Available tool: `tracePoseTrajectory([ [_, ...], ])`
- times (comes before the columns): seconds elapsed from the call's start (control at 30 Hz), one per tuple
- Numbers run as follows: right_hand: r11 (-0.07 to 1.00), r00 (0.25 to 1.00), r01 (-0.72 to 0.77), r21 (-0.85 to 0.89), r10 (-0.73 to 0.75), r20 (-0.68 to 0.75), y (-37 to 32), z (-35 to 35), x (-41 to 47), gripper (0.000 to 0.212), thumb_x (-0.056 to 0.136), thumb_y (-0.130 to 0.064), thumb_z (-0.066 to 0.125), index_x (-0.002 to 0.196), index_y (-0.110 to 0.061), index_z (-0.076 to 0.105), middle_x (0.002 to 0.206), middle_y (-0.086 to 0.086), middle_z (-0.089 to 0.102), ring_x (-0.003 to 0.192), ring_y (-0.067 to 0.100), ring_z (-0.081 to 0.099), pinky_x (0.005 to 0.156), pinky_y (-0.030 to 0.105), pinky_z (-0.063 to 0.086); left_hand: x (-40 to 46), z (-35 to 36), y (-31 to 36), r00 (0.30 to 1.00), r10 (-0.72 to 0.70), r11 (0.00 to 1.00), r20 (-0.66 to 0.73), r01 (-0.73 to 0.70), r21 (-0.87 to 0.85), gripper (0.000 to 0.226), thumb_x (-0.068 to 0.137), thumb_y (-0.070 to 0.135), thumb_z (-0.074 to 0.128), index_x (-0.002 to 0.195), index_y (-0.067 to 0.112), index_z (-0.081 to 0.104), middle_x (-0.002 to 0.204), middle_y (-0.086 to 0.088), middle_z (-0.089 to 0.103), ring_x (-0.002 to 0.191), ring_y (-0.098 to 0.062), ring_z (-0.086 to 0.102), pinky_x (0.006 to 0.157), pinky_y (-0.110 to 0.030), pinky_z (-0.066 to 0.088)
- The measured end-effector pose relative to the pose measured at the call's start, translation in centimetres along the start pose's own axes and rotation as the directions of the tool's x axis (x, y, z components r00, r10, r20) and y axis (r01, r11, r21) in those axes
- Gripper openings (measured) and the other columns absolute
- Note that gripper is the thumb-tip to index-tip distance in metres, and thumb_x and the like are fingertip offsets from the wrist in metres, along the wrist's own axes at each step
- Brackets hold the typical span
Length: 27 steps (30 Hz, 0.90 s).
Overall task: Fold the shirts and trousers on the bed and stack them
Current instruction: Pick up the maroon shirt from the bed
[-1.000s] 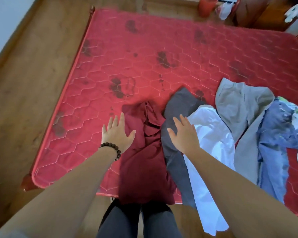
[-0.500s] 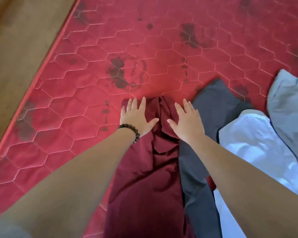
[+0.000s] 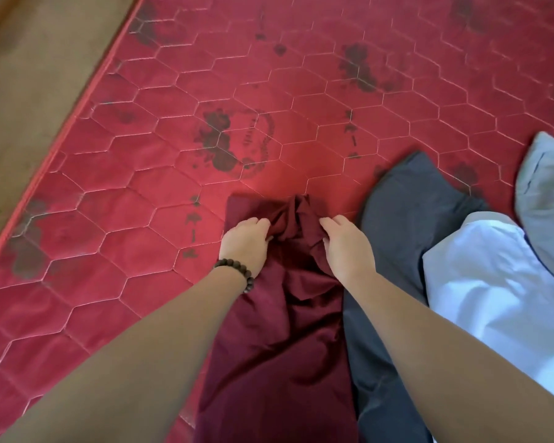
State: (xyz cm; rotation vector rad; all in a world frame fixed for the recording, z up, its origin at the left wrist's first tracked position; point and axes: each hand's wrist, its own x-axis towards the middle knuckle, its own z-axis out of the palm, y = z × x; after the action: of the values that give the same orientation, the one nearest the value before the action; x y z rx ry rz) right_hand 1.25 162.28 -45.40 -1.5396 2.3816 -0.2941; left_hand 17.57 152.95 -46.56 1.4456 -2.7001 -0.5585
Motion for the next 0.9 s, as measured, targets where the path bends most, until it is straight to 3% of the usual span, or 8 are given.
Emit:
tracePoseTrajectory([
  [0.17, 0.987, 0.973, 0.066, 0.148, -0.031, -0.227, -1.9, -6.4, -2.3, 0.03, 0.082, 0.005, 0.059, 0.109, -0.007, 0.068, 0.098, 0.008, 0.064, 0.089, 0.031, 0.061, 0.07, 0.038, 0.053, -2.3, -7.5, 0.6, 0.99, 0.058, 0.984, -0.132, -0.079, -0.162, 0.016, 0.091, 0.019, 0.06, 0.09, 0.003, 0.06, 0.083, -0.011, 0.062, 0.08, -0.035, 0.058, 0.065, -0.04, 0.044],
  [0.3, 0.967, 0.93, 0.121, 0.225, -0.031, -0.367, -5.4, -15.5, -3.1, 0.029, 0.082, 0.006, 0.06, 0.104, -0.008, 0.071, 0.1, 0.004, 0.067, 0.091, 0.027, 0.064, 0.076, 0.03, 0.051, -4.5, -16.9, 3.0, 0.974, 0.059, 0.959, -0.218, -0.116, -0.26, 0.015, 0.09, 0.015, 0.062, 0.081, 0.003, 0.057, 0.078, -0.012, 0.06, 0.075, -0.035, 0.056, 0.063, -0.032, 0.034],
  [0.43, 0.944, 0.874, 0.204, 0.259, -0.056, -0.482, -9.7, -26.8, -4.6, 0.031, 0.078, 0.009, 0.058, 0.101, -0.007, 0.072, 0.098, 0.006, 0.068, 0.091, 0.026, 0.064, 0.08, 0.023, 0.043, -6.8, -27.6, 6.1, 0.952, 0.058, 0.937, -0.302, -0.156, -0.312, 0.014, 0.089, 0.015, 0.063, 0.087, 0.002, 0.061, 0.083, -0.013, 0.064, 0.079, -0.035, 0.059, 0.066, -0.034, 0.04],
  [0.57, 0.923, 0.777, 0.325, 0.208, -0.135, -0.614, -13.4, -36.6, -8.0, 0.032, 0.072, 0.01, 0.057, 0.093, -0.007, 0.073, 0.093, 0.006, 0.069, 0.087, 0.019, 0.063, 0.08, 0.014, 0.041, -10.6, -36.6, 8.7, 0.917, 0.189, 0.906, -0.352, -0.302, -0.298, 0.015, 0.087, 0.017, 0.066, 0.096, 0.004, 0.065, 0.086, -0.01, 0.066, 0.083, -0.034, 0.061, 0.071, -0.033, 0.044],
  [0.63, 0.906, 0.75, 0.381, 0.181, -0.189, -0.634, -14.7, -40.3, -10.0, 0.032, 0.073, 0.01, 0.056, 0.092, -0.008, 0.074, 0.094, 0.005, 0.069, 0.088, 0.017, 0.063, 0.082, 0.016, 0.044, -12.7, -40.1, 9.8, 0.907, 0.27, 0.872, -0.324, -0.373, -0.316, 0.032, 0.083, 0.028, 0.072, 0.104, 0.006, 0.062, 0.094, -0.006, 0.064, 0.088, -0.028, 0.061, 0.075, -0.028, 0.043],
  [0.73, 0.889, 0.727, 0.434, 0.15, -0.247, -0.641, -16.3, -44.3, -12.7, 0.035, 0.073, 0.01, 0.052, 0.091, -0.009, 0.075, 0.096, 0.004, 0.069, 0.089, 0.02, 0.065, 0.084, 0.029, 0.051, -14.7, -44.2, 11.5, 0.893, 0.308, 0.831, -0.329, -0.421, -0.364, 0.076, 0.077, 0.053, 0.067, 0.134, 0.009, 0.045, 0.128, -0.007, 0.054, 0.117, -0.018, 0.051, 0.101, -0.029, 0.04],
  [0.83, 0.871, 0.697, 0.484, 0.084, -0.326, -0.639, -17.4, -46.3, -14.7, 0.043, 0.068, 0.012, 0.047, 0.09, -0.011, 0.075, 0.096, 0.003, 0.07, 0.089, 0.02, 0.066, 0.086, 0.032, 0.052, -15.0, -47.6, 13.5, 0.888, 0.286, 0.81, -0.36, -0.425, -0.403, 0.093, 0.078, 0.06, 0.06, 0.148, 0.008, 0.027, 0.148, -0.011, 0.038, 0.137, -0.02, 0.035, 0.113, -0.032, 0.029],
  [0.9, 0.865, 0.685, 0.502, 0.031, -0.375, -0.625, -17.8, -47.1, -15.8, 0.043, 0.068, 0.011, 0.046, 0.09, -0.012, 0.075, 0.097, 0.003, 0.07, 0.091, 0.02, 0.066, 0.087, 0.03, 0.051, -14.9, -49.1, 15.1, 0.902, 0.327, 0.809, -0.282, -0.421, -0.411, 0.101, 0.077, 0.066, 0.061, 0.151, 0.011, 0.019, 0.154, -0.008, 0.03, 0.142, -0.018, 0.028, 0.115, -0.031, 0.024],
])
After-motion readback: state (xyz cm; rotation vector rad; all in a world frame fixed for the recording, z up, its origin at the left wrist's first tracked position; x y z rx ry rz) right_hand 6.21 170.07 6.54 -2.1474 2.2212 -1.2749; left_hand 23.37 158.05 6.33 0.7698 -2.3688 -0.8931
